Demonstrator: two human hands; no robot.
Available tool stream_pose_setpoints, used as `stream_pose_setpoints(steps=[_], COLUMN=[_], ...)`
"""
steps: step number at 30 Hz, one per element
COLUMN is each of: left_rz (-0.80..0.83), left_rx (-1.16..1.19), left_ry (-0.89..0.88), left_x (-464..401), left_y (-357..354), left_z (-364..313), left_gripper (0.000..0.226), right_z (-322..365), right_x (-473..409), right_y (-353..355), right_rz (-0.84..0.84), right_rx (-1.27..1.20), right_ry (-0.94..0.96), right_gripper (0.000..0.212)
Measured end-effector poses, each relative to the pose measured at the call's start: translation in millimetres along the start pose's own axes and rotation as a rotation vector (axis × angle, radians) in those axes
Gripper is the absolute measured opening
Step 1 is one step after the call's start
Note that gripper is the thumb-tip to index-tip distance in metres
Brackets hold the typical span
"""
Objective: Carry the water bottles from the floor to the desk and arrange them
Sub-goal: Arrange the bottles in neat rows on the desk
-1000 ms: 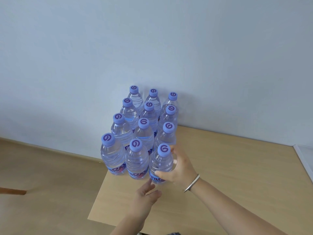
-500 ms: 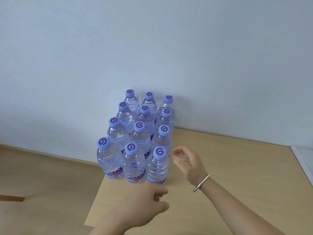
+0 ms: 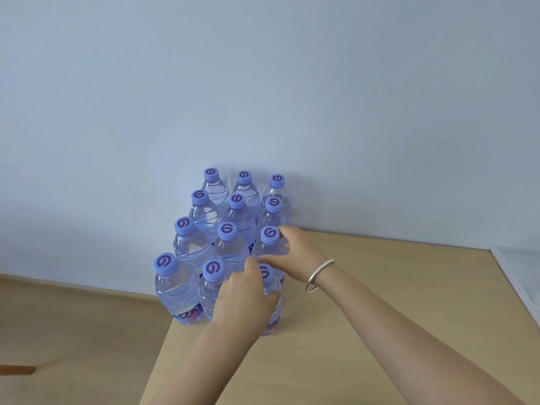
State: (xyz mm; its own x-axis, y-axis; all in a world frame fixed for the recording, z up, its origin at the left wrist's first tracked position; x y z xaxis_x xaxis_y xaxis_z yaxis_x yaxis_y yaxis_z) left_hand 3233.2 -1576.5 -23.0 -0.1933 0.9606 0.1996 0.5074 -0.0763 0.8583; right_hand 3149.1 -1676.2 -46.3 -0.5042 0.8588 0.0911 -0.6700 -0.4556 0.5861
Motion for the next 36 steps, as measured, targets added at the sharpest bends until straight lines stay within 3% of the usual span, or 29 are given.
stream_pose_setpoints(steps=[4, 11, 20, 30, 36], left_rz=[-0.013, -0.052, -0.091, -0.147, -0.154], left_rx=[0.073, 0.135, 0.167, 0.161, 0.208], left_ry=[0.039, 0.068, 0.061, 0.031, -0.001], left_x=[-2.6, -6.1, -5.9, -1.3, 4.8], left_y=[-7.0, -11.5, -11.6, -7.9, -1.3], left_z=[6.9, 16.6, 17.6, 20.9, 19.4], left_gripper=[0.036, 0.036, 0.036, 0.034, 0.036], right_z=[-8.0, -2.2, -1.6, -11.3, -15.5], right_x=[-5.9, -6.0, -6.7, -6.6, -7.8], right_y=[-8.4, -5.7, -6.3, -6.9, 21.8], right_rz=[0.023, -0.02, -0.007, 0.05, -0.046], right_rx=[0.059, 0.063, 0.069, -0.019, -0.222], right_ry=[-0.065, -0.022, -0.01, -0.047, -0.07], right_gripper=[0.041, 0.026, 0.023, 0.042, 0.014])
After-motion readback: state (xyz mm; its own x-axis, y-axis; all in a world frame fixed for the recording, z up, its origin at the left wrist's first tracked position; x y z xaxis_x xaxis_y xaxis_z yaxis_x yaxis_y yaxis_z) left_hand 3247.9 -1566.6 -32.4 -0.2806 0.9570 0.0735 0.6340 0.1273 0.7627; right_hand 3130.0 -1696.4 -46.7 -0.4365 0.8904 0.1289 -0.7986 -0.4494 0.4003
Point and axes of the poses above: each hand's wrist, its own x-axis away from the middle knuckle, its own y-axis out of the back of the hand, z = x × y, the point moved 9 cm from there along -x, towards the middle knuckle, and after that the axes turned 5 degrees about z, right-handed, at the moved point
